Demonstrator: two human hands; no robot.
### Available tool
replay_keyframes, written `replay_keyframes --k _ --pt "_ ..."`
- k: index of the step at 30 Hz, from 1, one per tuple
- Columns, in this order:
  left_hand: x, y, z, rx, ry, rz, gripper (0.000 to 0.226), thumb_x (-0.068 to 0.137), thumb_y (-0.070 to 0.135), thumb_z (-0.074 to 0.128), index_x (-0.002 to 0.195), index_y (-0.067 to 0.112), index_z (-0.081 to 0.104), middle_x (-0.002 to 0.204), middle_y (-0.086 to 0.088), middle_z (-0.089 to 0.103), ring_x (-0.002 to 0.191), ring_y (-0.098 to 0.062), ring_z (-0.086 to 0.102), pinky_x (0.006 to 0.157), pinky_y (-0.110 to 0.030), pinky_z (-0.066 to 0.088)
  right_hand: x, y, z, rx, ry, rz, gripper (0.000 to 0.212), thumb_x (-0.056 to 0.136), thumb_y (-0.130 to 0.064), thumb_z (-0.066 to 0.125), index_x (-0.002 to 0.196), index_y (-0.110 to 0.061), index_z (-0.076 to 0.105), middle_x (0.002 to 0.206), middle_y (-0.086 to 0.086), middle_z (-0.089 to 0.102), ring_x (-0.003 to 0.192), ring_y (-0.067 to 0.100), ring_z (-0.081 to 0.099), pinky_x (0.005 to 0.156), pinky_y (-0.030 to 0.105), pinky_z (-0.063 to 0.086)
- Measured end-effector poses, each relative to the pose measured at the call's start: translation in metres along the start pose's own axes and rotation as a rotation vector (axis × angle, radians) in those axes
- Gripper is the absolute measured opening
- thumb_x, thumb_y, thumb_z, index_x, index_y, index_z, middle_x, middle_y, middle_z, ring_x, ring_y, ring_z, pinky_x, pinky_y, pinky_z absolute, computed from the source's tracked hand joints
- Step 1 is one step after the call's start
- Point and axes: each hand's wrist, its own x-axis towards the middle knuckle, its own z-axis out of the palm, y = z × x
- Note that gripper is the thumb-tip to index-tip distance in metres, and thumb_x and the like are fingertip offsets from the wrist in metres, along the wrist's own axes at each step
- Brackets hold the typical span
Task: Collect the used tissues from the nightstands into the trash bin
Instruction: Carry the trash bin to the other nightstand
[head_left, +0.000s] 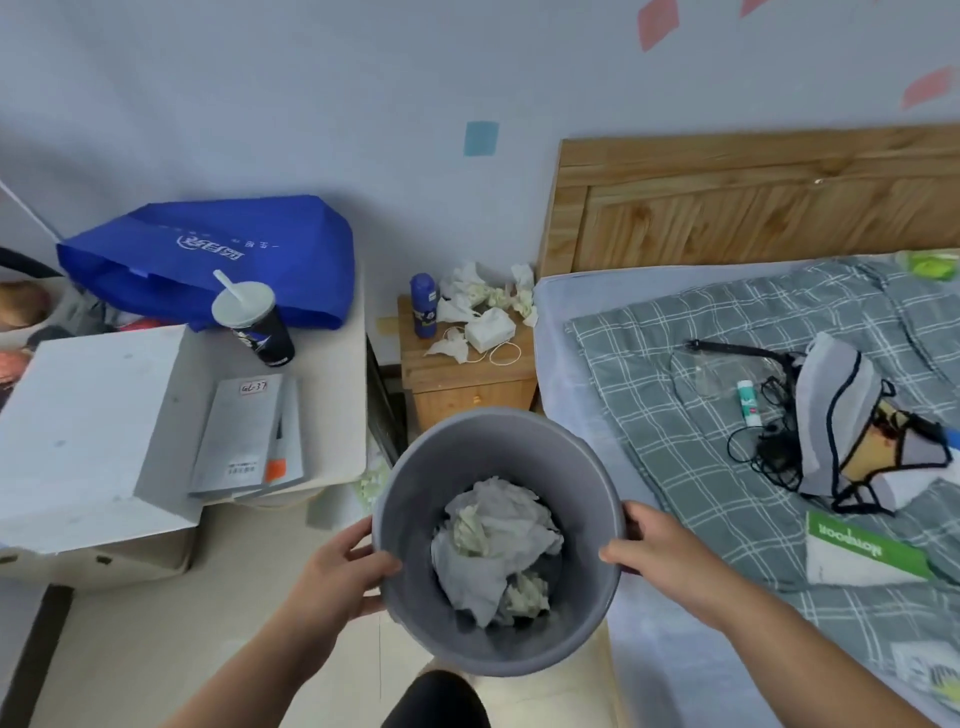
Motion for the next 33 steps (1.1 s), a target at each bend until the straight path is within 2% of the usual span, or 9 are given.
replay_keyframes --k 3,8,14,16,18,22,27,30,33 --pt "0.051 0.031 -0.001 -0.014 -0.007 -0.057 0.055 0.072 0.006 0.072 0.122 0.030 0.076 0.107 -0.011 0.084 0.093 -0.030 0.082 0.068 -0.034 0.066 0.040 -0.025 -0.009 0.026 0.029 0.056 0.042 0.065 -0.023 0.072 0.107 -0.030 0.074 0.100 0.002 0.080 0.099 0.023 0.076 0.097 0.052 0.059" --pt "0.116 0.079 0.001 0.015 -0.012 -0.074 0.050 0.085 -0.001 0.070 0.119 0.035 0.075 0.100 -0.002 0.084 0.087 -0.021 0.082 0.064 -0.033 0.067 0.100 -0.060 -0.034 0.099 0.044 0.109 0.041 0.083 -0.001 0.068 0.118 -0.023 0.068 0.109 0.007 0.078 0.098 0.021 0.076 0.092 0.044 0.063" --pt "0.173 0.100 0.009 -0.031 0.053 -0.121 0.057 0.074 0.009 0.077 0.122 0.039 0.072 0.105 -0.002 0.084 0.092 -0.023 0.081 0.067 -0.034 0.067 0.173 -0.072 -0.054 0.074 0.022 0.130 0.042 0.067 -0.018 0.070 0.108 -0.025 0.072 0.101 0.003 0.079 0.099 0.023 0.075 0.093 0.045 0.061" --pt "0.190 0.093 0.018 -0.051 0.085 -0.140 0.058 0.074 0.008 0.075 0.124 0.037 0.072 0.106 -0.006 0.083 0.093 -0.025 0.081 0.068 -0.035 0.067 0.204 -0.067 -0.060 0.098 -0.015 0.145 0.044 0.066 -0.017 0.070 0.110 -0.025 0.072 0.101 0.002 0.080 0.100 0.023 0.076 0.094 0.046 0.061" --pt "0.207 0.080 0.030 -0.075 0.134 -0.167 0.055 0.083 -0.002 0.069 0.123 0.036 0.074 0.104 -0.007 0.083 0.089 -0.023 0.081 0.065 -0.032 0.066 0.235 -0.060 -0.063 0.134 -0.032 0.164 0.047 0.067 -0.016 0.070 0.112 -0.026 0.072 0.101 -0.001 0.081 0.098 0.020 0.077 0.094 0.045 0.061" --pt "0.241 0.064 0.049 -0.121 0.211 -0.221 0.053 0.089 -0.006 0.062 0.120 0.035 0.076 0.103 -0.007 0.083 0.085 -0.025 0.081 0.062 -0.031 0.065 0.285 -0.052 -0.065 0.170 0.002 0.176 0.039 0.066 -0.017 0.070 0.099 -0.038 0.077 0.096 -0.002 0.081 0.092 0.019 0.078 0.090 0.045 0.062" --pt "0.305 0.047 0.052 -0.110 0.275 -0.238 0.048 0.092 0.000 0.063 0.116 0.039 0.078 0.103 -0.002 0.084 0.086 -0.020 0.081 0.064 -0.032 0.066 0.355 -0.021 -0.051 0.217 0.013 0.225 0.034 0.065 -0.013 0.068 0.096 -0.021 0.078 0.097 0.012 0.080 0.101 0.037 0.074 0.098 0.056 0.058" --pt "0.349 0.014 0.050 -0.119 0.315 -0.257 0.045 0.091 0.003 0.064 0.112 0.040 0.079 0.104 0.000 0.084 0.089 -0.019 0.081 0.064 -0.031 0.066 0.397 0.013 -0.029 0.246 0.047 0.257 0.032 0.064 -0.012 0.067 0.092 -0.022 0.079 0.095 0.016 0.079 0.099 0.042 0.072 0.094 0.057 0.057" --pt "0.400 -0.040 0.054 -0.133 0.395 -0.301 0.039 0.091 0.002 0.063 0.107 0.034 0.080 0.099 0.001 0.084 0.085 -0.018 0.080 0.061 -0.029 0.065 0.446 0.057 0.002 0.297 0.094 0.295 0.040 0.064 -0.007 0.061 0.095 -0.025 0.079 0.094 0.011 0.080 0.088 0.031 0.075 0.082 0.047 0.059"
